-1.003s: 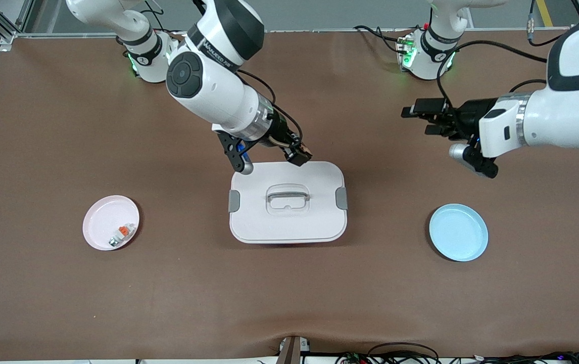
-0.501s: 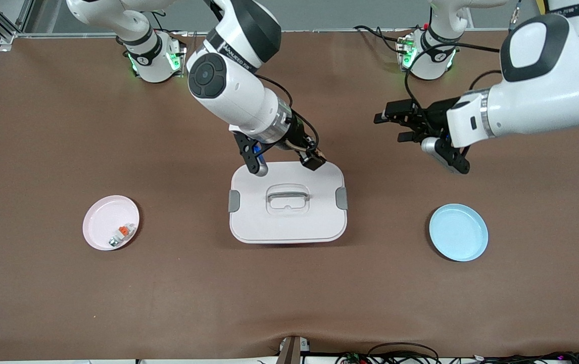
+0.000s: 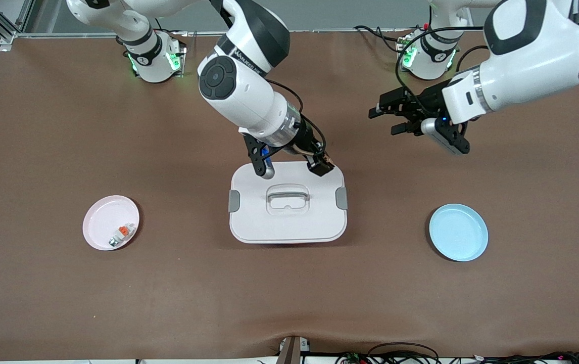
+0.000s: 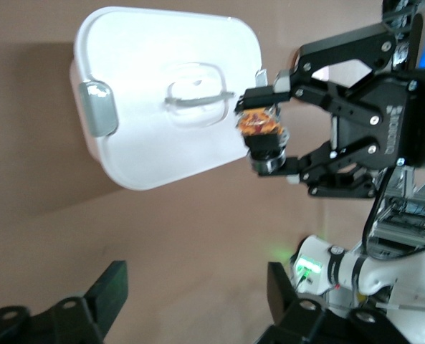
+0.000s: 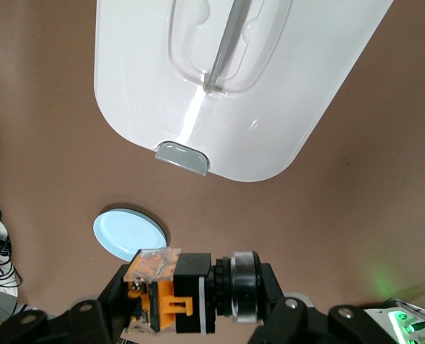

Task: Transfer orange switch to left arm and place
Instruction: 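Grasp the switch with the left gripper above the white box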

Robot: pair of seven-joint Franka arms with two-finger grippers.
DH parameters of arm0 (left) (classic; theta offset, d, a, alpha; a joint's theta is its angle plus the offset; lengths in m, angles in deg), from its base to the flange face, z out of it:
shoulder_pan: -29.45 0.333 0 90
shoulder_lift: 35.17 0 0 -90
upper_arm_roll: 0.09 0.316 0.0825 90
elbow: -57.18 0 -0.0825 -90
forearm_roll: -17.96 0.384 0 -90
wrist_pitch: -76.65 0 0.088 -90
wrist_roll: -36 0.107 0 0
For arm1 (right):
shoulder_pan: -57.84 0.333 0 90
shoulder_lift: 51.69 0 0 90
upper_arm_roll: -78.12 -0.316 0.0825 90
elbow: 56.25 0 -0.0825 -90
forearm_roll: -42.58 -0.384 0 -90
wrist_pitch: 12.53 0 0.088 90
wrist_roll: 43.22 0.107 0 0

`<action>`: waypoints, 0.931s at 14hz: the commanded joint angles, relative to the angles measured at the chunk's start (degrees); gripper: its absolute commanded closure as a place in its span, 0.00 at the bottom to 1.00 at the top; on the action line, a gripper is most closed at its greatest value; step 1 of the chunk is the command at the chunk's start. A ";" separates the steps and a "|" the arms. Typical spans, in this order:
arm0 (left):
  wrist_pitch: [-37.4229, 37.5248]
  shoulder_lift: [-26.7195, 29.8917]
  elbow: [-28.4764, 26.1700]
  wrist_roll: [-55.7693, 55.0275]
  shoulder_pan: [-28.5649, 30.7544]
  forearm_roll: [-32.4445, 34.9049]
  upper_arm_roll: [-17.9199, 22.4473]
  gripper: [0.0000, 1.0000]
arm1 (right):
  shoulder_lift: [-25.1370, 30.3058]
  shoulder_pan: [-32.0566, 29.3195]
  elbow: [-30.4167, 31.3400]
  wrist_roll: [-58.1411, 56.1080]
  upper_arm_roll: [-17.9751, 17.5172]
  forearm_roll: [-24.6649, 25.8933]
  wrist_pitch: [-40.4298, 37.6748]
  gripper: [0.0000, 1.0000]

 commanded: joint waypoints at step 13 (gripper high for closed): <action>-27.56 1.24 -11.42 0.06 0.83 -19.45 -11.62 0.29 | -2.15 3.23 -2.91 5.52 1.15 1.02 1.73 1.00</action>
